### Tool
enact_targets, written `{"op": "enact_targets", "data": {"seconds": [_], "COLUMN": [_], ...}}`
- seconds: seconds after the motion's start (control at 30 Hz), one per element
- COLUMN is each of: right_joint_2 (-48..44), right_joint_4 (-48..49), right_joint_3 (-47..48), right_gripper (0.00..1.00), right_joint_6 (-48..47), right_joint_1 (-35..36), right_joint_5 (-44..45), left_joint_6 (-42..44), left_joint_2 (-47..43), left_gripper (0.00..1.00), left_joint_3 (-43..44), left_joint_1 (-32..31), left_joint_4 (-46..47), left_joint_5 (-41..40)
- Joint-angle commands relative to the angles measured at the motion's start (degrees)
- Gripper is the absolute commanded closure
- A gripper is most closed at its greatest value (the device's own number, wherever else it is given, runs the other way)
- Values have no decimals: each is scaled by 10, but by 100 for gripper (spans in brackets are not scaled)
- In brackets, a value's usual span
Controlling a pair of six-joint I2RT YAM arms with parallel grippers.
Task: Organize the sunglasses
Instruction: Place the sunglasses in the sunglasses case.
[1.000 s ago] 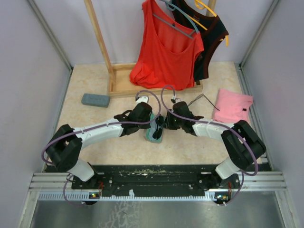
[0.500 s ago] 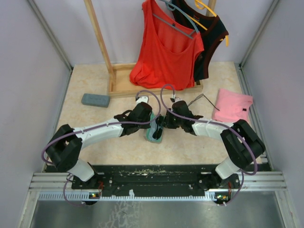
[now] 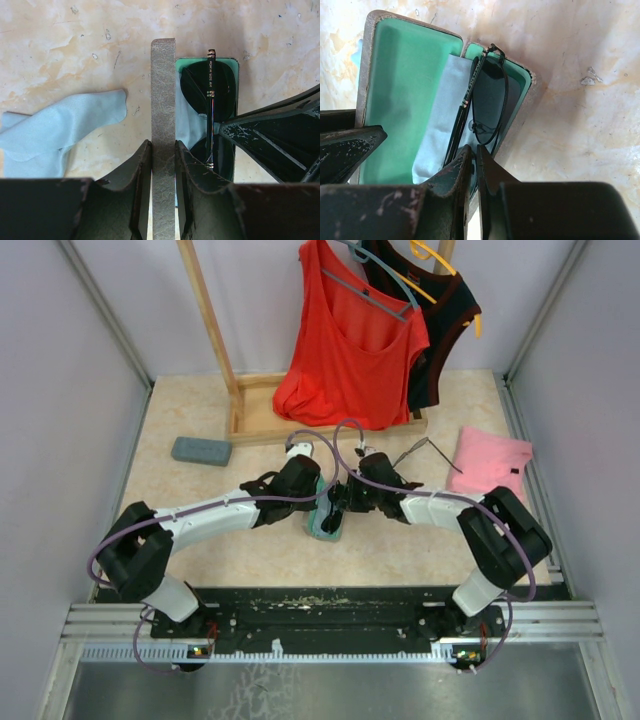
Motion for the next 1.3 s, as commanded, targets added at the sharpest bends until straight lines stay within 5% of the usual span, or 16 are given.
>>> {"op": "enact_targets", "data": {"seconds": [0.0, 0.8, 1.27], "right_joint_2": [7, -18, -50], "right_joint_4": [15, -34, -100], "right_joint_3": [27, 65, 64], "right_gripper": [90, 90, 76], "right_joint_6": [-7, -33, -65], "right_joint_1": [5, 15, 15], "right_joint_5": [9, 19, 88], "left_joint_6": [3, 2, 4], "left_joint_2": [-12, -15, -18], "left_gripper": [71, 70, 64], "left_joint_3": [2, 6, 10], "left_joint_1": [-2, -2, -3], "left_joint_4": [8, 0, -3], "left_joint_5": [-2, -12, -8]}}
